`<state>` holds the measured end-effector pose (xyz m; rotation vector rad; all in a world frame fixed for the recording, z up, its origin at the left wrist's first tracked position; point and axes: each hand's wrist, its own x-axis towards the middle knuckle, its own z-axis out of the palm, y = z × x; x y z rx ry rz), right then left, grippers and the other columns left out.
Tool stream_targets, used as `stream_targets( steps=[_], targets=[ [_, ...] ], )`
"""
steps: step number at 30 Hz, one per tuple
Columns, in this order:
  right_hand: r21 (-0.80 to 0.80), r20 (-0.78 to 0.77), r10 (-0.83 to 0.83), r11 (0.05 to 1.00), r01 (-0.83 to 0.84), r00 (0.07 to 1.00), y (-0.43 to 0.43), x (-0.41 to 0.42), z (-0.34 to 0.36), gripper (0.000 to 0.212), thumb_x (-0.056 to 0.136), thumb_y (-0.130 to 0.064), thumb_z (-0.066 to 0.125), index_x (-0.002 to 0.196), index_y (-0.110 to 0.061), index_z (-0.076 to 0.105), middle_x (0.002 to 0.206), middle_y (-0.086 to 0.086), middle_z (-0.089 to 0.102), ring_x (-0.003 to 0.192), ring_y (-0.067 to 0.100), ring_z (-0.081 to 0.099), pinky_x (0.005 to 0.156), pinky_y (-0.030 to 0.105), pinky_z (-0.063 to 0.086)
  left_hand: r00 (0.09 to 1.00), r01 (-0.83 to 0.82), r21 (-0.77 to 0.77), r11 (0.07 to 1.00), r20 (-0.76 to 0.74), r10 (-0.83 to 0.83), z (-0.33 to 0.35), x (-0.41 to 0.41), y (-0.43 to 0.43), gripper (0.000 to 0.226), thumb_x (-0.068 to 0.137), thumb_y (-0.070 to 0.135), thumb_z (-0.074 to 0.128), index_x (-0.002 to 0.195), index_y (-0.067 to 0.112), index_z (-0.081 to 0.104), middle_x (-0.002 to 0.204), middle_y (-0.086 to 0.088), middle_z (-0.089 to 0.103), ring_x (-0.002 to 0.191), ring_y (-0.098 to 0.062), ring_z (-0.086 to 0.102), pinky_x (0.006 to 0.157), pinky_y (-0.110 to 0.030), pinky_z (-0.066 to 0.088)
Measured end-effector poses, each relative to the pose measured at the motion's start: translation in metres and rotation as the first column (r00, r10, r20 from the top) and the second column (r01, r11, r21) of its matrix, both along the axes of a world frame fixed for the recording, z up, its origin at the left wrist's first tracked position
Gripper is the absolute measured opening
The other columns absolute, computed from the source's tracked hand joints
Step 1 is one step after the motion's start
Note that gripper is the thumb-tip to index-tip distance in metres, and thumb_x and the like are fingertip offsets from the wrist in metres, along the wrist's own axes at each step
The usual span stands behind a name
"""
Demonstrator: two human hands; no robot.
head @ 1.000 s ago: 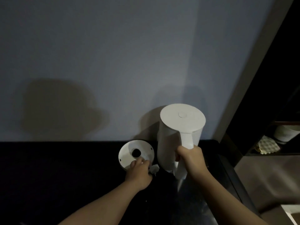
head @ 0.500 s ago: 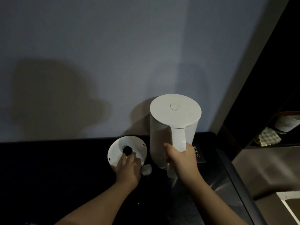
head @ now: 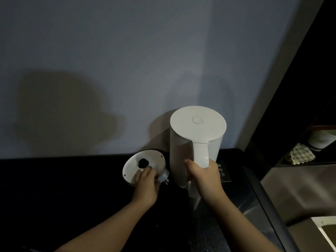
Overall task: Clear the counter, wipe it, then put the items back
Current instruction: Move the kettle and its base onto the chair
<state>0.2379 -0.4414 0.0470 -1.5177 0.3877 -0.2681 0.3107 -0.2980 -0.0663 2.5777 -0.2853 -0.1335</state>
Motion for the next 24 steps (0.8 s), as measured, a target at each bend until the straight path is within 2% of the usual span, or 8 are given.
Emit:
stream_targets(
  steps=[3,5,9,11,15,16,20,24],
  targets=[
    [-0.022,-0.069,0.020,1.000,-0.022,0.997,0.001,-0.004,0.003,0.024,0.085,-0.006,0.060,0.063,-0.007,0.050,0.057,0.006,0.050,0.057,0.016,0.048,0.050,0.021,0.039,0.993,-0.112,-0.256,0.960,0.003,0.116,0.016,0.000,0.001,0.016,0.088,0.003,0.056,0.080,0.015,0.049,0.094,-0.009,0.058,0.100,-0.030,0.053,0.078,-0.030,0.037],
    [-0.051,-0.129,0.034,0.998,-0.041,0.991,0.001,-0.009,0.005,0.021,0.085,-0.012,0.060,0.065,-0.007,0.053,0.063,0.006,0.054,0.063,0.017,0.051,0.054,0.023,0.040,0.978,-0.200,-0.404,0.893,-0.036,0.204,0.032,-0.002,0.002,0.004,0.091,0.005,0.055,0.093,0.008,0.056,0.091,-0.006,0.060,0.095,-0.025,0.057,0.075,-0.026,0.037],
    [0.037,-0.259,0.099,0.995,-0.093,0.961,0.002,-0.017,0.015,0.013,0.084,-0.017,0.060,0.074,-0.010,0.055,0.070,0.002,0.054,0.067,0.016,0.049,0.061,0.027,0.040,0.922,-0.362,-0.597,0.716,-0.120,0.367,0.056,-0.010,0.007,0.010,0.093,0.013,0.055,0.101,0.007,0.055,0.094,-0.007,0.064,0.090,-0.024,0.060,0.080,-0.030,0.044],
    [0.152,-0.266,0.146,0.982,-0.109,0.953,0.003,-0.022,0.022,0.013,0.084,-0.023,0.064,0.086,-0.013,0.056,0.076,0.001,0.055,0.072,0.016,0.051,0.069,0.034,0.043,0.871,-0.456,-0.685,0.568,-0.210,0.445,0.066,-0.013,0.011,0.006,0.094,0.015,0.054,0.097,0.010,0.051,0.098,-0.012,0.063,0.089,-0.027,0.059,0.082,-0.035,0.046],
    [0.281,-0.310,0.165,0.957,-0.076,0.936,0.010,-0.026,0.032,0.057,0.087,-0.052,0.054,0.128,-0.012,0.047,0.111,0.006,0.057,0.106,0.024,0.054,0.093,0.052,0.039,0.771,-0.598,-0.772,0.216,-0.482,0.416,0.088,-0.030,0.026,0.011,0.098,0.015,0.047,0.109,0.013,0.046,0.108,-0.008,0.050,0.098,-0.022,0.049,0.085,-0.043,0.047],
    [0.298,-0.321,0.166,0.952,-0.066,0.932,0.013,-0.028,0.033,0.066,0.086,-0.058,0.050,0.131,-0.011,0.045,0.110,0.007,0.056,0.106,0.026,0.053,0.093,0.052,0.038,0.760,-0.615,-0.771,0.162,-0.526,0.383,0.092,-0.037,0.031,0.016,0.099,0.015,0.045,0.114,0.012,0.046,0.111,-0.006,0.048,0.103,-0.022,0.047,0.086,-0.045,0.047],
    [0.229,-0.280,0.125,0.972,-0.060,0.952,0.024,-0.050,0.035,0.051,0.085,-0.062,0.047,0.092,-0.012,0.056,0.078,0.006,0.052,0.074,0.021,0.050,0.068,0.039,0.042,0.750,-0.622,-0.781,0.057,-0.572,0.332,0.101,-0.065,0.053,0.031,0.099,0.014,0.044,0.129,0.006,0.045,0.121,-0.009,0.048,0.113,-0.024,0.048,0.086,-0.048,0.047],
    [0.170,-0.277,0.111,0.983,-0.065,0.955,0.034,-0.087,0.044,0.052,0.088,-0.057,0.047,0.068,-0.010,0.052,0.068,0.007,0.049,0.067,0.020,0.047,0.059,0.030,0.038,0.765,-0.590,-0.807,0.010,-0.555,0.327,0.105,-0.098,0.079,0.033,0.098,0.015,0.047,0.130,0.006,0.046,0.135,-0.015,0.049,0.124,-0.031,0.048,0.082,-0.047,0.049]
  ],
)
